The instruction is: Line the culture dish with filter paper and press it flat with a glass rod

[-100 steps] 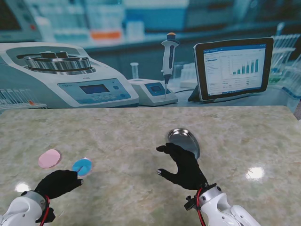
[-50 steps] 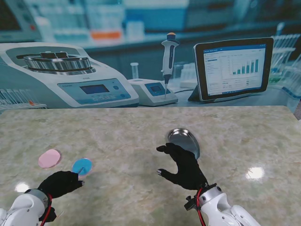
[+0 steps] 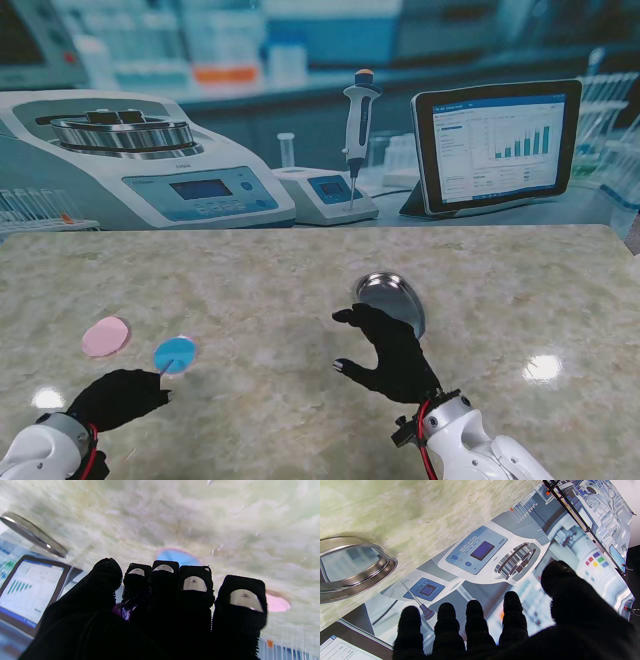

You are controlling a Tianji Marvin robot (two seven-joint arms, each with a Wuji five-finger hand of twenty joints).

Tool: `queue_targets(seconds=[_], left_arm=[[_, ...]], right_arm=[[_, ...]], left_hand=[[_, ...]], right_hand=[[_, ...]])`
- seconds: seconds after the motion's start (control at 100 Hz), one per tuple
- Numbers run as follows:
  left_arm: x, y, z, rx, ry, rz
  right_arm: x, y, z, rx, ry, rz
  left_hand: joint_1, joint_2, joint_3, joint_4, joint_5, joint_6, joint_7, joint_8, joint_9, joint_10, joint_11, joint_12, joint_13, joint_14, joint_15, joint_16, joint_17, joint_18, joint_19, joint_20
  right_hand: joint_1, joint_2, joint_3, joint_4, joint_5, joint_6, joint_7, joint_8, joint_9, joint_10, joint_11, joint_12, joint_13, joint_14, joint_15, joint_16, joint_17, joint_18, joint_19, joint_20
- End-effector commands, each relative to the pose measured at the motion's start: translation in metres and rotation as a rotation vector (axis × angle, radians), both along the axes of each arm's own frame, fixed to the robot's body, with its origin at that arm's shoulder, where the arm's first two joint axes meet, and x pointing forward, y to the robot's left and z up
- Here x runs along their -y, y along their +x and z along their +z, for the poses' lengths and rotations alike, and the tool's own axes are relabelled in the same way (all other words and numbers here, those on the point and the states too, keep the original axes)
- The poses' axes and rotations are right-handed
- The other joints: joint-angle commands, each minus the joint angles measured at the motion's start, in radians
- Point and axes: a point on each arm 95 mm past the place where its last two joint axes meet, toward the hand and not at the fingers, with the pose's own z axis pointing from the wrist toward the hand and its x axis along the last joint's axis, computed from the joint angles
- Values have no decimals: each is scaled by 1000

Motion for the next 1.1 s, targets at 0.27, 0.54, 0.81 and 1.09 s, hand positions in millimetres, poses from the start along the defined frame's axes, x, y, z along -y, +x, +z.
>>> queue_targets(seconds=[0.27, 0.54, 0.81, 1.09], left_arm=[[6, 12, -9, -18, 8, 18], [4, 18, -17, -49, 31, 42], [3, 27, -25, -68, 24, 57], [4, 38, -28, -64, 11, 68]], right_arm=[[-2, -3, 0, -7, 9, 0], [-2, -3, 0, -8, 9, 0], [-2, -3, 0, -9, 9, 0], [-2, -2, -1, -12, 7, 2]], left_hand=[[-3, 24, -8, 25, 12, 74, 63, 31, 27, -96, 54, -8, 40, -109, 65, -10, 20, -16, 153, -31], [-5, 26, -10, 25, 11, 75, 62, 31, 27, -96, 54, -8, 40, -109, 65, -10, 20, -16, 152, -30], [-4, 24, -9, 25, 12, 75, 63, 32, 26, -94, 55, -7, 40, -109, 65, -9, 20, -16, 152, -29], [-6, 21, -4, 25, 13, 75, 64, 32, 26, -93, 56, -6, 40, -109, 64, -9, 20, -16, 152, -29]], right_hand=[[1, 32, -15, 20, -30, -13, -2, 4, -22, -20, -19, 3, -35, -35, -32, -14, -11, -23, 15, 18], [1, 33, -15, 20, -30, -13, -2, 4, -22, -21, -20, 3, -35, -35, -32, -14, -11, -23, 14, 18], [1, 33, -16, 20, -31, -13, -2, 4, -22, -20, -20, 3, -35, -35, -33, -14, -11, -23, 14, 18], [2, 33, -16, 20, -30, -12, -2, 4, -22, -20, -20, 3, -35, -36, -33, -14, -11, -23, 14, 18]])
